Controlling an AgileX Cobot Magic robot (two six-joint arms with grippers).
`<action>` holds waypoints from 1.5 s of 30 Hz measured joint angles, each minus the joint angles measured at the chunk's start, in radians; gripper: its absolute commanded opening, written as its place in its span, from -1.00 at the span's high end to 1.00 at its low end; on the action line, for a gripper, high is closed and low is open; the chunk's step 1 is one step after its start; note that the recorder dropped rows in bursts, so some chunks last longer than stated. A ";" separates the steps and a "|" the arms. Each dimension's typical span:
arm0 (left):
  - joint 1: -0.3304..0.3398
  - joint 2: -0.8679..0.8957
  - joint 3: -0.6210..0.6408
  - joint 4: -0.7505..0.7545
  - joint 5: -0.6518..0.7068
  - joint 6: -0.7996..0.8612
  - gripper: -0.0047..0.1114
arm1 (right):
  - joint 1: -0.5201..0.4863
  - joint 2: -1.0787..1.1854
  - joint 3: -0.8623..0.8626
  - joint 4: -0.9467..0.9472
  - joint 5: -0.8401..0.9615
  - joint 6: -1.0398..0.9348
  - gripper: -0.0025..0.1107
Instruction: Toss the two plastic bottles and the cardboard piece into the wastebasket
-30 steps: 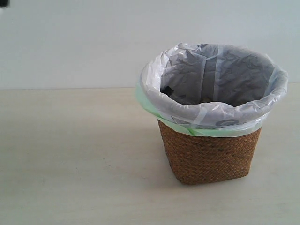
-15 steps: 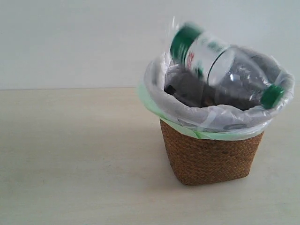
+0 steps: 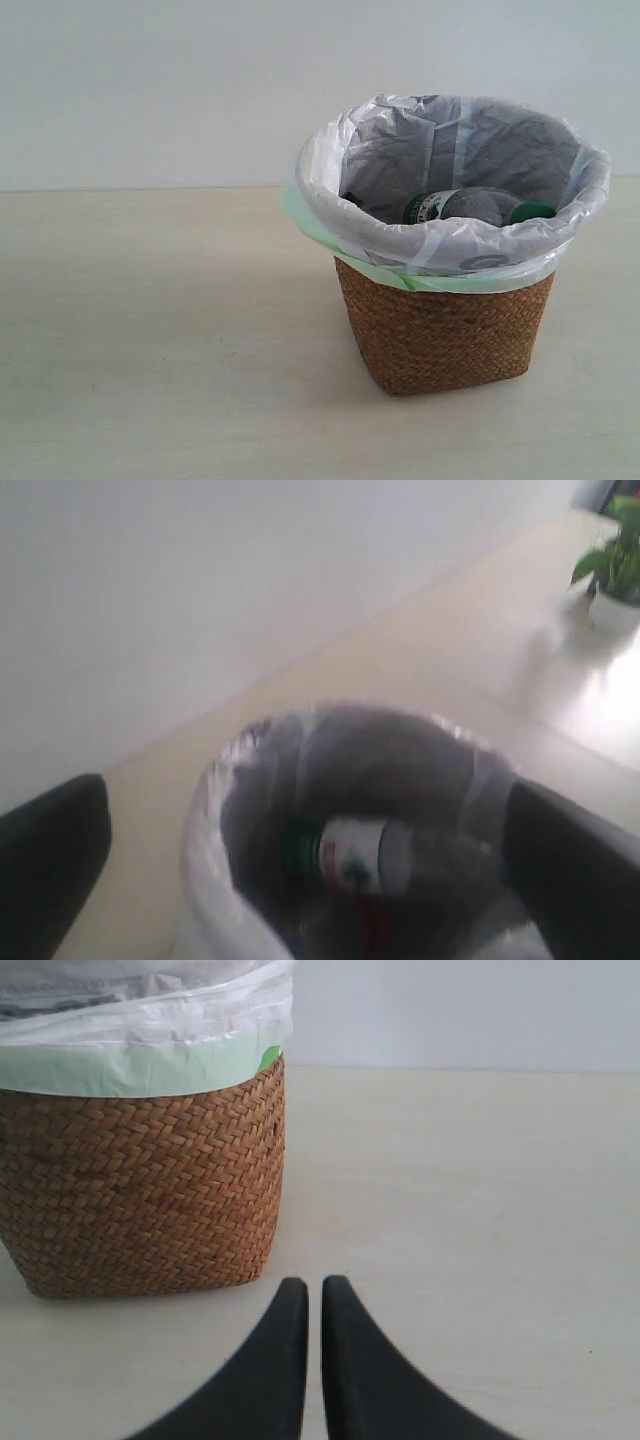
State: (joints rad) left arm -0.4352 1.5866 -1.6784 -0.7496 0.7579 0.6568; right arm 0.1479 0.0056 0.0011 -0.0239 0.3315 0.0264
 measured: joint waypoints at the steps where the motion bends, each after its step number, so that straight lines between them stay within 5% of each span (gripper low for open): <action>1: 0.025 -0.003 0.000 0.031 0.077 -0.005 -0.80 | 0.000 0.000 0.000 0.000 0.000 0.000 0.91; 5: 0.065 0.025 0.041 0.284 0.409 -0.076 -0.48 | 0.000 0.000 0.000 0.000 0.000 0.000 0.91; 15: 0.067 0.049 0.163 0.409 0.460 -0.089 -0.06 | 0.000 0.000 0.000 0.000 0.000 0.000 0.91; 18: 0.067 0.049 0.179 0.426 0.462 -0.109 0.33 | 0.000 0.000 0.000 0.000 0.000 0.000 0.91; 20: 0.067 0.049 0.183 0.458 0.456 -0.131 0.87 | 0.000 0.000 0.000 0.000 0.000 0.000 0.91; 37: 0.067 -0.060 0.187 0.679 0.437 -0.421 0.85 | 0.000 0.000 0.000 0.000 0.000 0.000 0.91; 40: 0.067 -0.146 0.224 0.674 0.364 -0.486 0.85 | 0.000 0.000 0.000 0.000 0.000 0.000 0.91; 45: 0.067 -0.387 0.393 0.647 0.053 -0.564 0.85 | 0.000 0.000 0.000 0.000 0.000 0.000 0.91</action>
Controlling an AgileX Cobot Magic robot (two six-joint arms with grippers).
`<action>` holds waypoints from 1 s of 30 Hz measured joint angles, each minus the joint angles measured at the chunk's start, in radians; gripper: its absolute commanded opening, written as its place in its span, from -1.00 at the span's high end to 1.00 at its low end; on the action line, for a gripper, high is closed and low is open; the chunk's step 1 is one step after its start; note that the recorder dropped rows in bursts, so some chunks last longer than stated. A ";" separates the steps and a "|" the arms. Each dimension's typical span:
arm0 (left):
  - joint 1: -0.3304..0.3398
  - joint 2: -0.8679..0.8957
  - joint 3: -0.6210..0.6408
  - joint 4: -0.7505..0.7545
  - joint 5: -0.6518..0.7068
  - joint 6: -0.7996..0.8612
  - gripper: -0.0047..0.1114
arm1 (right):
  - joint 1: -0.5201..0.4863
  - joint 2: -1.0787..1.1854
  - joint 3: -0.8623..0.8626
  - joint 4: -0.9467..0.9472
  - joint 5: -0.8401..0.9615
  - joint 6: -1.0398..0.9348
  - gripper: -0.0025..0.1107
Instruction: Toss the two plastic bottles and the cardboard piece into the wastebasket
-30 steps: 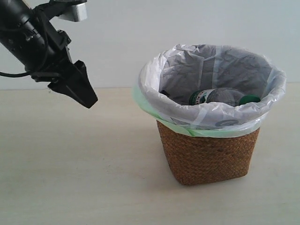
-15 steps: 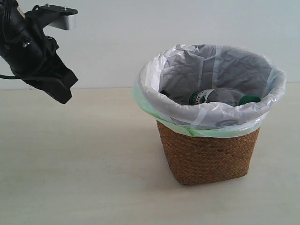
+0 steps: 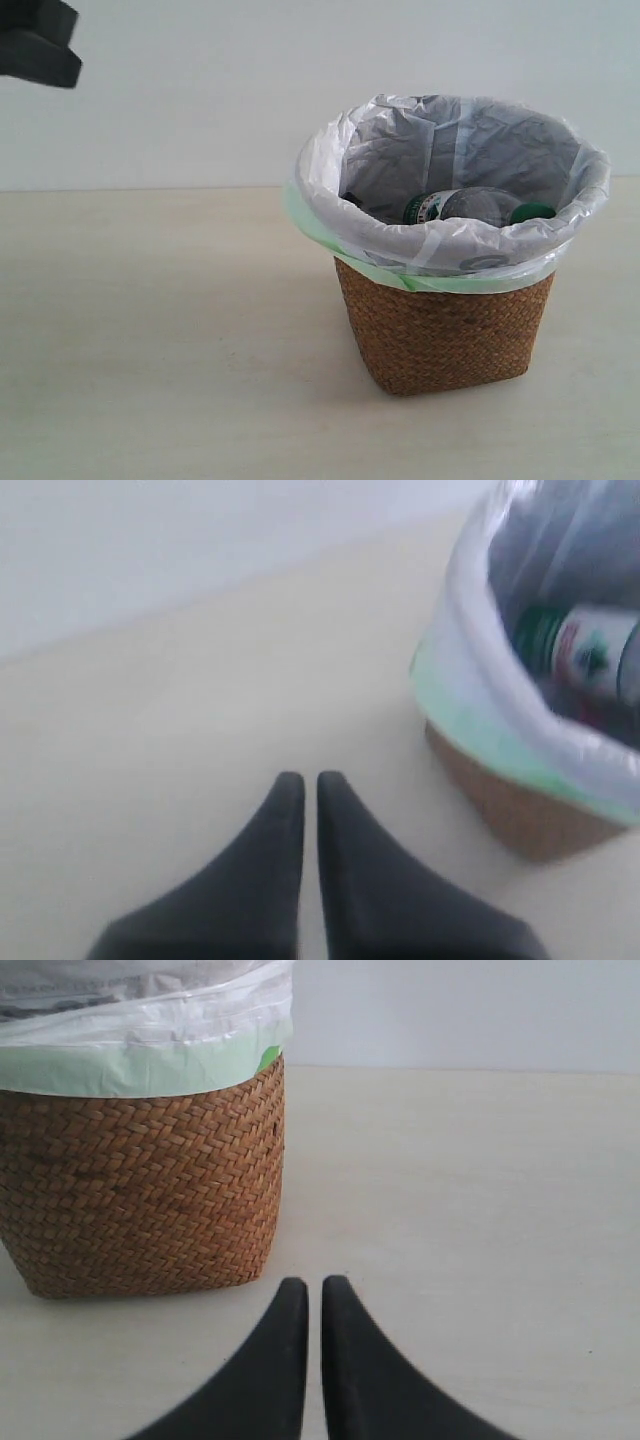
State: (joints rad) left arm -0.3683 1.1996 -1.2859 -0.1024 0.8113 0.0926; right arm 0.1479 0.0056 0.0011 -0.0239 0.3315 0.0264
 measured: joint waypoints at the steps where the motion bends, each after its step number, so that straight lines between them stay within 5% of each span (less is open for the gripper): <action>1: 0.000 -0.052 0.046 -0.003 -0.061 -0.005 0.85 | 0.000 0.000 0.000 0.000 0.000 0.000 0.91; 10: 0.000 -0.444 0.381 -0.010 -0.372 -0.013 0.85 | 0.000 0.000 0.000 0.000 0.000 0.000 0.91; 20: 0.000 -0.845 0.735 -0.012 -0.510 -0.093 0.85 | 0.000 0.000 0.000 0.000 0.000 0.000 0.91; 30: 0.000 -0.861 0.787 -0.012 -0.516 -0.103 0.85 | 0.000 0.000 0.000 0.000 0.000 0.000 0.91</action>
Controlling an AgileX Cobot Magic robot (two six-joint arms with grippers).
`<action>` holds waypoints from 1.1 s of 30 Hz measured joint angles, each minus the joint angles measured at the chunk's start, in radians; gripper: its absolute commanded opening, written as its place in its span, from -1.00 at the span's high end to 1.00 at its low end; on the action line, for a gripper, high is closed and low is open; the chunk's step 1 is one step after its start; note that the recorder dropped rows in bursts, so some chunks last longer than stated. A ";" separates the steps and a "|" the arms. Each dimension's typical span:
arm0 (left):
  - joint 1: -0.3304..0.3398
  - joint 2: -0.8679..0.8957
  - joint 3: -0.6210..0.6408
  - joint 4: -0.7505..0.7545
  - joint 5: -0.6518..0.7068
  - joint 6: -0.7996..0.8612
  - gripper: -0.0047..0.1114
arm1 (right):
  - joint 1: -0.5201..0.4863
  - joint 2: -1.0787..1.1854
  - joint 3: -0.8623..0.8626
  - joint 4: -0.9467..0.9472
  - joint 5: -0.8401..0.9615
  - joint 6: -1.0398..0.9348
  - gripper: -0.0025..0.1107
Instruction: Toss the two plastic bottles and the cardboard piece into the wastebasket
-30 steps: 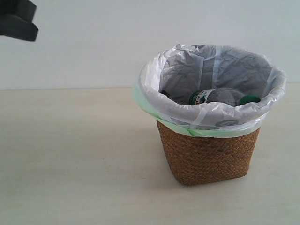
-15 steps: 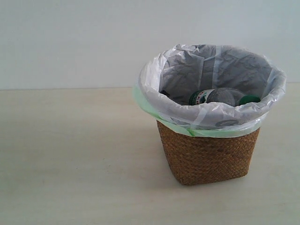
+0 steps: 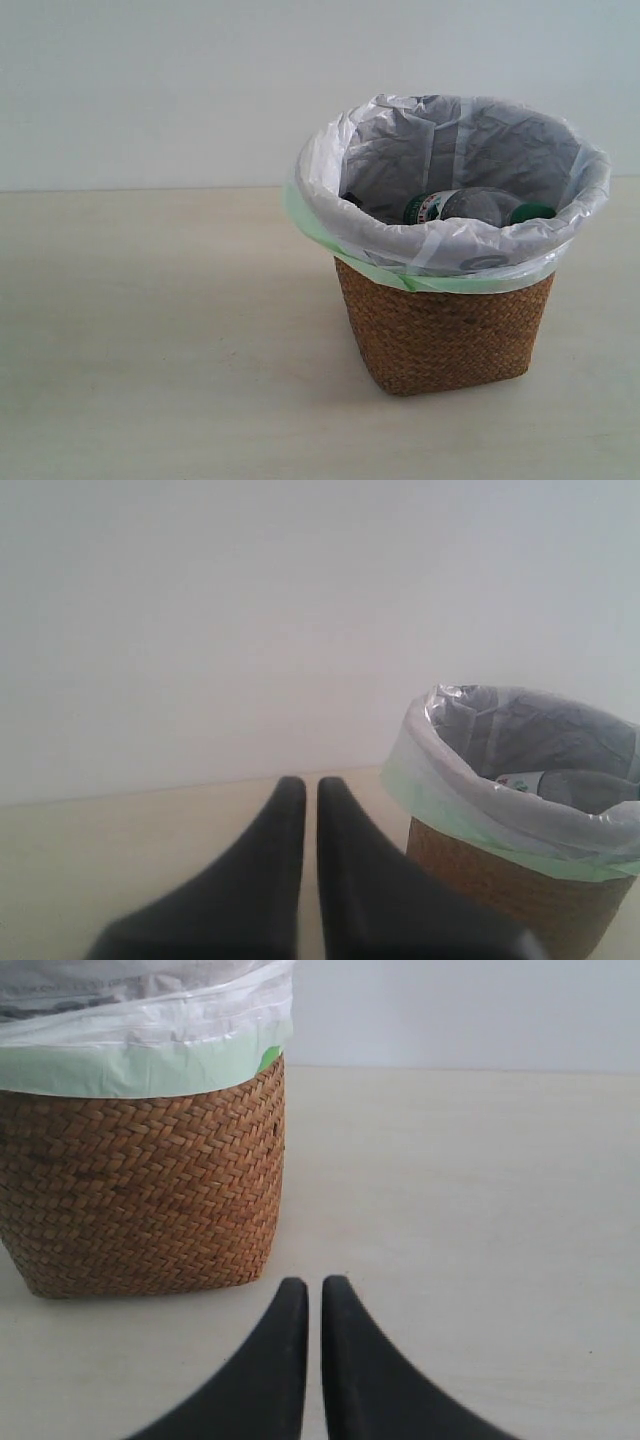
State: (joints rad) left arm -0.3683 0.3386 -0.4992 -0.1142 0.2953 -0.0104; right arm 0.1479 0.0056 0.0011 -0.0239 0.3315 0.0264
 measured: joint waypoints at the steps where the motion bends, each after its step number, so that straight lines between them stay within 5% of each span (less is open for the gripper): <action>1: 0.000 0.000 0.000 0.000 0.000 0.000 0.85 | 0.000 0.000 0.000 0.000 0.000 0.000 0.91; 15: 0.021 -0.083 0.042 0.049 -0.023 0.002 0.85 | 0.000 0.000 0.000 0.000 0.000 0.000 0.91; 33: 0.338 -0.337 0.197 0.028 -0.184 -0.022 0.85 | 0.000 0.000 0.000 0.000 0.000 0.000 0.91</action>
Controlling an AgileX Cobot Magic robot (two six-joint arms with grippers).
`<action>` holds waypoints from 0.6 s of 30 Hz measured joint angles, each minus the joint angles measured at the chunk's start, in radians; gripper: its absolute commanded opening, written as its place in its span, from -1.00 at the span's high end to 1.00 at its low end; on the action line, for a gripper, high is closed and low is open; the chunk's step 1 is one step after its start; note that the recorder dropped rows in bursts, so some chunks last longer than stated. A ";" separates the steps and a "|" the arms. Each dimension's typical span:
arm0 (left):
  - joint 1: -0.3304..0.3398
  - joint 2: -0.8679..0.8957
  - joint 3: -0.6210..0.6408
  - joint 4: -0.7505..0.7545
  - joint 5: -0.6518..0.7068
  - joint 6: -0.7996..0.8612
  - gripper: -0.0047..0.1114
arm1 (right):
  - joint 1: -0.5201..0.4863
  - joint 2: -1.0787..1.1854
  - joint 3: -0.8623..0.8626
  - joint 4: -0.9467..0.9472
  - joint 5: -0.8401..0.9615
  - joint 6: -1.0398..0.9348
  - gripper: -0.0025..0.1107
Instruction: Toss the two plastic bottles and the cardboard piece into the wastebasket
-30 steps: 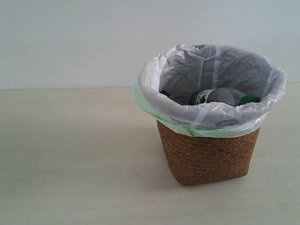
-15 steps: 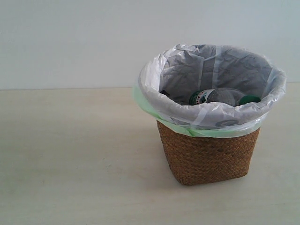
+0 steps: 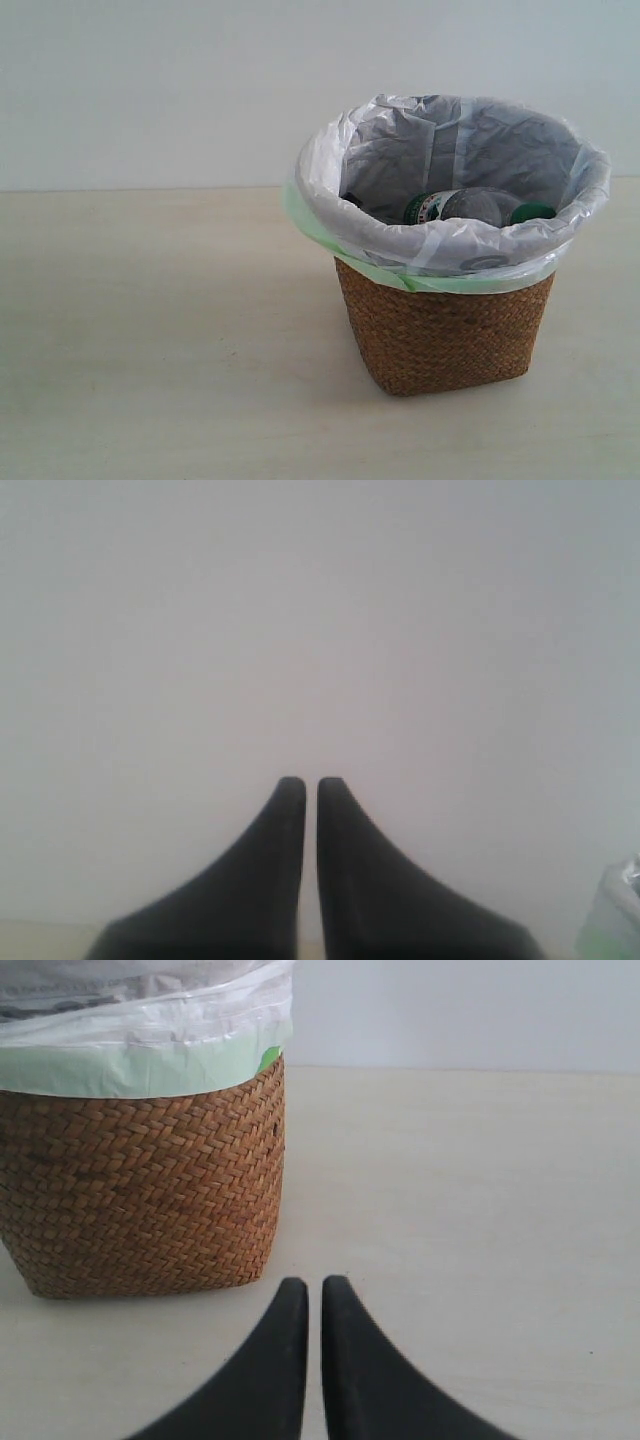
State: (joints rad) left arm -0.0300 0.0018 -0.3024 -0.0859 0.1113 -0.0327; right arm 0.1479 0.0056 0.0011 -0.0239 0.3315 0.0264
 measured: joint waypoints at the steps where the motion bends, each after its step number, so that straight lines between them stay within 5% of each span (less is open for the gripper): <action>1: 0.012 0.000 0.012 0.000 -0.005 0.000 0.85 | 0.000 0.000 0.000 0.000 0.000 0.000 0.91; 18: 0.045 0.000 0.292 0.075 -0.059 -0.012 0.85 | 0.000 0.000 0.000 0.000 0.000 0.000 0.91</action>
State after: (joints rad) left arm 0.0154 0.0018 -0.0101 -0.0107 0.0520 -0.0442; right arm 0.1479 0.0056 0.0011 -0.0239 0.3315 0.0264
